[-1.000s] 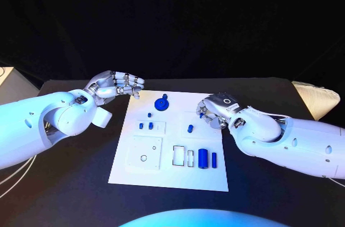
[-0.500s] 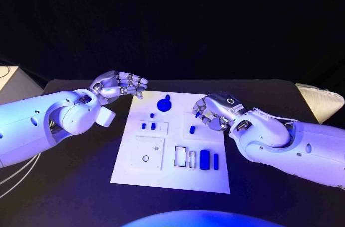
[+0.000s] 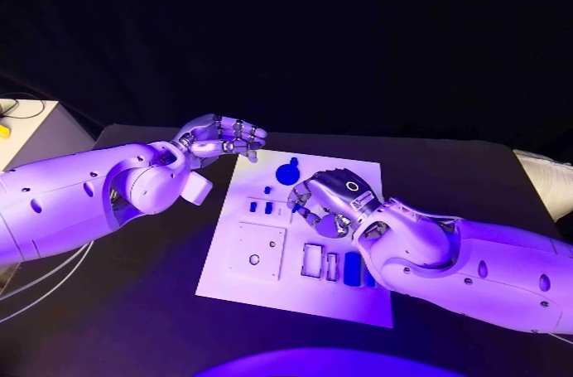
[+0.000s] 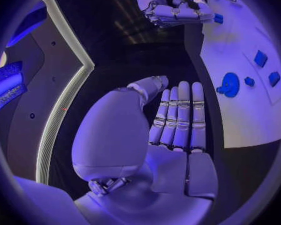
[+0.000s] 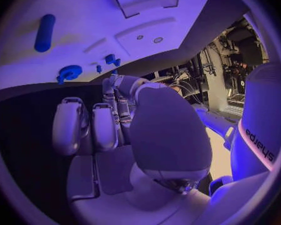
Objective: Assemble the parts on the task board
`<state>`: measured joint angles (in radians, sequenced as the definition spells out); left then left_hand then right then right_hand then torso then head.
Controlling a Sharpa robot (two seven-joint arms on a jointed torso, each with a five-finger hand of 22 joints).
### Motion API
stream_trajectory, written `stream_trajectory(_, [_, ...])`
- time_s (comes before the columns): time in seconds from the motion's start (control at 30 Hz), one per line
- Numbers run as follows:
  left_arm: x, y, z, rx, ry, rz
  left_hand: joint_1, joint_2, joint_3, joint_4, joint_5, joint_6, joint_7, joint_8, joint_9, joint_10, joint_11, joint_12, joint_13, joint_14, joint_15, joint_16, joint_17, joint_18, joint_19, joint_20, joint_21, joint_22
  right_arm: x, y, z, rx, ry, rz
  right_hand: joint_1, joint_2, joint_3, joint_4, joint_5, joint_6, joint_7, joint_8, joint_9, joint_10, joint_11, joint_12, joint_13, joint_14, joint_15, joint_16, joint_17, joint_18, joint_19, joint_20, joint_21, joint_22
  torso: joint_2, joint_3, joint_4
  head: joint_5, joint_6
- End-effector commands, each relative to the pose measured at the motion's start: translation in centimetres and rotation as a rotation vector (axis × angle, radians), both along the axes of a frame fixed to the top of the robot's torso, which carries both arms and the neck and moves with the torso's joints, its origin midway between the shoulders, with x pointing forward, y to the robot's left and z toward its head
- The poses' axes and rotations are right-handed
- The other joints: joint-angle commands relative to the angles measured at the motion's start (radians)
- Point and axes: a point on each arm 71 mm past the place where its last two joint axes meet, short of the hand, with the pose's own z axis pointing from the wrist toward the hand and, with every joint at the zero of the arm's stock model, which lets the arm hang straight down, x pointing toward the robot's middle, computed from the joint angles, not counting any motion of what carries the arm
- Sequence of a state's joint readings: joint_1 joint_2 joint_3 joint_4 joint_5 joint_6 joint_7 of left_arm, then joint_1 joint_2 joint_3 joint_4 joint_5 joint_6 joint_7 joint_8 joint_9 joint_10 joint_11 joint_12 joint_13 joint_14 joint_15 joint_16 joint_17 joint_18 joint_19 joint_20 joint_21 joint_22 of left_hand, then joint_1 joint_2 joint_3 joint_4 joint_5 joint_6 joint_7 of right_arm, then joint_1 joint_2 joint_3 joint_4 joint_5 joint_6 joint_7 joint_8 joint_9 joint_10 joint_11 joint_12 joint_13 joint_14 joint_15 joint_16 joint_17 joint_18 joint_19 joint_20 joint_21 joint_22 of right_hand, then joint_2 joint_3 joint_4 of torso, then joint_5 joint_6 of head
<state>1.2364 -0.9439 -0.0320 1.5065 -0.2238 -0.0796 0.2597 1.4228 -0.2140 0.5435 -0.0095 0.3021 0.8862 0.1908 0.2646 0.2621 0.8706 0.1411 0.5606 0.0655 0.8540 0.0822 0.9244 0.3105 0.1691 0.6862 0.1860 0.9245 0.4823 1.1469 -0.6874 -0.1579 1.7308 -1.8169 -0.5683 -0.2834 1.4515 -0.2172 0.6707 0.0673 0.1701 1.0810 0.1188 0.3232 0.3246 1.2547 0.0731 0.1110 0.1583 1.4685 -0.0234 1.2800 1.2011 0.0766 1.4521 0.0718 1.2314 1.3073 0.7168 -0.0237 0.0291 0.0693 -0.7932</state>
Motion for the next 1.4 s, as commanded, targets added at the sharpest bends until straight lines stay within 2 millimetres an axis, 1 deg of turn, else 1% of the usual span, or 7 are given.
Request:
stream_trajectory(0.03, [0.0, -0.4, 0.2, -0.016, -0.003, -0.005, 0.002, 0.007, -0.008, 0.0, -0.001, -0.001, 0.006, -0.003, -0.001, 0.0, 0.005, -0.004, -0.002, -0.001, 0.004, -0.004, -0.001, 0.012, 0.006, 0.002, -0.003, -0.001, -0.3, 0.8, -0.6, -0.017, -0.022, 0.036, -0.006, 0.004, 0.001, -0.005, 0.002, 0.008, 0.001, 0.004, 0.001, 0.031, -0.024, 0.005, 0.0, 0.015, -0.007, -0.006, -0.001, -0.01, 0.007, -0.001, 0.0, 0.109, 0.0, -0.0018, 0.0003, 0.023, -0.003])
stream_trajectory(0.23, [-0.1, -0.8, 0.2, -0.02, -0.004, -0.012, 0.002, 0.008, -0.008, 0.0, -0.001, -0.001, 0.006, -0.003, -0.001, 0.0, 0.005, -0.005, -0.001, -0.001, 0.004, -0.004, -0.001, 0.012, 0.006, 0.002, -0.004, -0.002, -0.7, 2.3, -2.4, -0.031, 0.01, 0.059, -0.006, 0.004, 0.002, -0.006, 0.003, 0.007, 0.001, 0.004, 0.001, 0.031, -0.023, 0.004, 0.0, 0.015, -0.007, -0.008, -0.003, -0.009, 0.006, -0.001, -0.002, 0.108, 0.002, -0.0003, 0.0012, 0.05, -0.014])
stream_trajectory(0.33, [-0.1, -1.0, 0.2, -0.021, -0.003, -0.015, 0.002, 0.008, -0.008, 0.0, -0.001, -0.001, 0.006, -0.003, -0.001, 0.0, 0.005, -0.005, -0.001, -0.001, 0.004, -0.004, -0.001, 0.012, 0.006, 0.002, -0.004, -0.002, -1.0, 2.8, -3.0, -0.036, 0.023, 0.065, -0.007, 0.004, 0.004, -0.008, 0.004, 0.007, 0.002, 0.003, 0.001, 0.031, -0.023, 0.002, -0.001, 0.015, -0.007, -0.009, -0.003, -0.009, 0.006, -0.001, -0.003, 0.108, 0.002, 0.0015, -0.0002, 0.063, -0.021])
stream_trajectory(0.53, [-0.1, -1.2, 0.2, -0.023, -0.002, -0.02, 0.003, 0.008, -0.008, 0.0, -0.001, 0.0, 0.006, -0.003, -0.001, 0.0, 0.005, -0.006, -0.001, -0.001, 0.004, -0.004, -0.001, 0.012, 0.006, 0.002, -0.004, -0.002, -1.2, 3.4, -3.8, -0.041, 0.04, 0.067, -0.008, 0.004, 0.005, -0.01, 0.005, 0.006, 0.002, 0.003, 0.002, 0.031, -0.023, 0.001, -0.001, 0.014, -0.006, -0.01, -0.005, -0.008, 0.005, -0.001, -0.006, 0.107, 0.002, 0.0023, 0.0001, 0.08, -0.038])
stream_trajectory(0.73, [0.0, -1.3, 0.2, -0.022, -0.001, -0.021, 0.003, 0.009, -0.009, 0.0, -0.001, 0.0, 0.007, -0.003, -0.001, 0.0, 0.005, -0.006, -0.001, -0.002, 0.005, -0.004, -0.002, 0.012, 0.006, 0.002, -0.005, -0.002, -1.4, 3.7, -4.1, -0.044, 0.049, 0.069, -0.009, 0.004, 0.006, -0.01, 0.006, 0.006, 0.002, 0.003, 0.002, 0.031, -0.022, 0.0, -0.001, 0.014, -0.006, -0.011, -0.006, -0.008, 0.004, -0.001, -0.007, 0.107, 0.002, 0.0028, -0.0014, 0.091, -0.045])
stream_trajectory(0.97, [0.0, -1.3, 0.1, -0.022, -0.001, -0.022, 0.003, 0.009, -0.009, 0.0, -0.001, 0.0, 0.007, -0.003, -0.001, 0.0, 0.005, -0.006, -0.001, -0.002, 0.005, -0.004, -0.002, 0.012, 0.006, 0.002, -0.005, -0.002, -1.7, 3.9, -4.1, -0.047, 0.057, 0.075, -0.009, 0.004, 0.006, -0.01, 0.006, 0.006, 0.002, 0.003, 0.002, 0.031, -0.022, 0.0, -0.001, 0.014, -0.006, -0.011, -0.006, -0.008, 0.004, -0.001, -0.007, 0.107, 0.003, 0.0035, -0.0009, 0.093, -0.05])
stream_trajectory(1.4, [0.0, -1.3, 0.1, -0.021, 0.002, -0.023, 0.002, 0.008, -0.011, -0.001, -0.001, 0.002, 0.007, -0.003, 0.0, -0.002, 0.006, -0.01, -0.001, -0.004, 0.006, -0.007, -0.003, 0.011, 0.005, 0.003, -0.008, -0.004, -1.8, 4.1, -4.5, -0.059, 0.069, 0.076, -0.011, 0.004, 0.007, -0.012, 0.008, 0.006, 0.003, 0.002, 0.002, 0.032, -0.022, -0.002, -0.002, 0.014, -0.006, -0.013, -0.009, -0.008, 0.004, -0.001, -0.007, 0.107, 0.002, 0.0019, 0.0, 0.094, -0.061])
